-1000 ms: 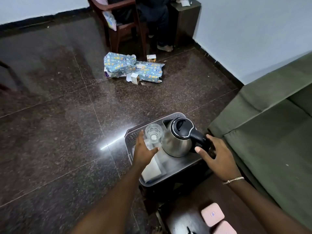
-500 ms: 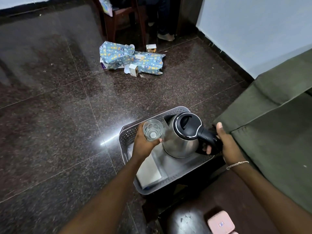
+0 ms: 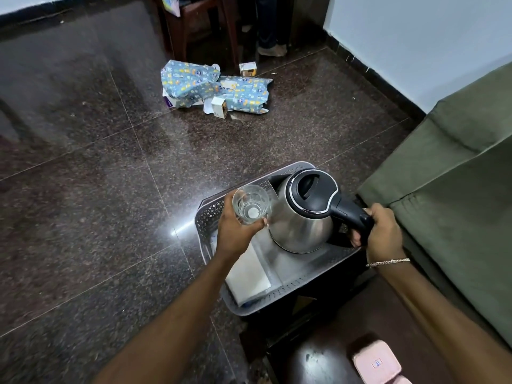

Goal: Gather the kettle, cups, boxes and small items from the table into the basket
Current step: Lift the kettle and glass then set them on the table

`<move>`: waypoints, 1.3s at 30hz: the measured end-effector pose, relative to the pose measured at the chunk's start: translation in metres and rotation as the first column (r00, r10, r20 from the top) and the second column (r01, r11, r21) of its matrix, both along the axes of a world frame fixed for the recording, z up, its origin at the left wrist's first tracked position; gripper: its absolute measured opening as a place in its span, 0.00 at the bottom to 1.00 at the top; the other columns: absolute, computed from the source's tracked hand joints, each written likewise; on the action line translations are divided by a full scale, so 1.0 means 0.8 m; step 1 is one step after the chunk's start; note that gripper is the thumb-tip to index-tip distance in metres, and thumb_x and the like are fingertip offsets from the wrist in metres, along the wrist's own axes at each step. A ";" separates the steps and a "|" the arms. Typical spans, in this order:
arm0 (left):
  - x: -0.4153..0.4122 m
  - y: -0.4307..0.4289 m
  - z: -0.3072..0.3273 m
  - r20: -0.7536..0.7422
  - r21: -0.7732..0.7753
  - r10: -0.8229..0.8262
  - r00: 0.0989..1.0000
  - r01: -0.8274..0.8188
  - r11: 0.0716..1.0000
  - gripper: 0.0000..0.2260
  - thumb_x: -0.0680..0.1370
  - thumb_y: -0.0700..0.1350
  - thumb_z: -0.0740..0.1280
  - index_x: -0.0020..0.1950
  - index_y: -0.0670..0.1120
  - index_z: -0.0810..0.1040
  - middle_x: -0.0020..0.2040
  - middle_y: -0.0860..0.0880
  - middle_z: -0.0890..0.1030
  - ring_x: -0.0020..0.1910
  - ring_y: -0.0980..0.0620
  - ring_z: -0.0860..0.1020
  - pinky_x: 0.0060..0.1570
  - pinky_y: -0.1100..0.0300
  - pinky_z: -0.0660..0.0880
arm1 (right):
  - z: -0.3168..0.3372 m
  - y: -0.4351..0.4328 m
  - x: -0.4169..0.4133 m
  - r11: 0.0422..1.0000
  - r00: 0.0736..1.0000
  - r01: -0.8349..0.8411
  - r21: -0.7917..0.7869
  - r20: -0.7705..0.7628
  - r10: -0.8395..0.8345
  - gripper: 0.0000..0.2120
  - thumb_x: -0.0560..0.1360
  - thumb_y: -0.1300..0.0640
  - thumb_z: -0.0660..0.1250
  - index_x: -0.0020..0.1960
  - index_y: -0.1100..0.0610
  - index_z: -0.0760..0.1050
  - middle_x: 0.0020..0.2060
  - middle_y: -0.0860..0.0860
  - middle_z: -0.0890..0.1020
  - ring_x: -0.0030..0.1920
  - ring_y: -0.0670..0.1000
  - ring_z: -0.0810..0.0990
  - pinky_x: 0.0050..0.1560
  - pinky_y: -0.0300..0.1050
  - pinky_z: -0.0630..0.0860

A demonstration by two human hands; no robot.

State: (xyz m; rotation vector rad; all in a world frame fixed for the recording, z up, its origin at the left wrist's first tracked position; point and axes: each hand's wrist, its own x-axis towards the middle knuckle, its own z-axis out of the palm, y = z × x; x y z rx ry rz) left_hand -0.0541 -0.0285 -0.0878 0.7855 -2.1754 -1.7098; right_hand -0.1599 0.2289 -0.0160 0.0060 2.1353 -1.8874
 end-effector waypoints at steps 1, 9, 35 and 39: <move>0.003 -0.001 0.003 0.000 -0.008 0.006 1.000 -0.006 1.000 0.36 0.66 0.42 0.84 0.67 0.55 0.70 0.57 0.68 0.80 0.55 0.66 0.81 0.53 0.72 0.76 | 0.001 0.001 0.000 0.999 1.000 0.002 -0.033 0.021 -0.001 0.23 0.66 0.45 0.56 0.22 0.62 0.66 0.16 0.60 0.66 0.20 0.56 0.65 0.23 0.41 0.63; 0.036 0.004 0.047 -0.013 -0.014 -0.030 0.999 0.030 0.999 0.36 0.68 0.36 0.83 0.71 0.49 0.70 0.61 0.49 0.82 0.57 0.56 0.83 0.56 0.66 0.79 | 0.081 0.038 0.021 0.969 0.998 0.005 -0.248 -0.059 -0.020 0.22 0.70 0.51 0.55 0.20 0.57 0.68 0.16 0.56 0.68 0.19 0.54 0.65 0.23 0.41 0.63; 0.064 0.436 0.104 -0.055 -0.159 -0.724 0.688 0.709 0.687 0.38 0.63 0.42 0.83 0.64 0.64 0.69 0.56 0.61 0.82 0.56 0.58 0.82 0.54 0.67 0.77 | 0.201 0.573 0.260 0.859 0.885 0.465 0.215 -0.127 -0.448 0.22 0.70 0.53 0.54 0.28 0.69 0.75 0.16 0.58 0.69 0.18 0.55 0.66 0.20 0.39 0.63; 0.082 0.502 0.072 -0.007 -0.151 -0.782 0.623 0.772 0.617 0.37 0.62 0.45 0.81 0.64 0.66 0.67 0.60 0.58 0.77 0.59 0.61 0.79 0.58 0.63 0.77 | 0.201 0.619 0.284 0.800 0.876 0.481 0.360 -0.167 -0.452 0.20 0.70 0.53 0.55 0.32 0.66 0.77 0.17 0.58 0.72 0.18 0.53 0.69 0.20 0.35 0.66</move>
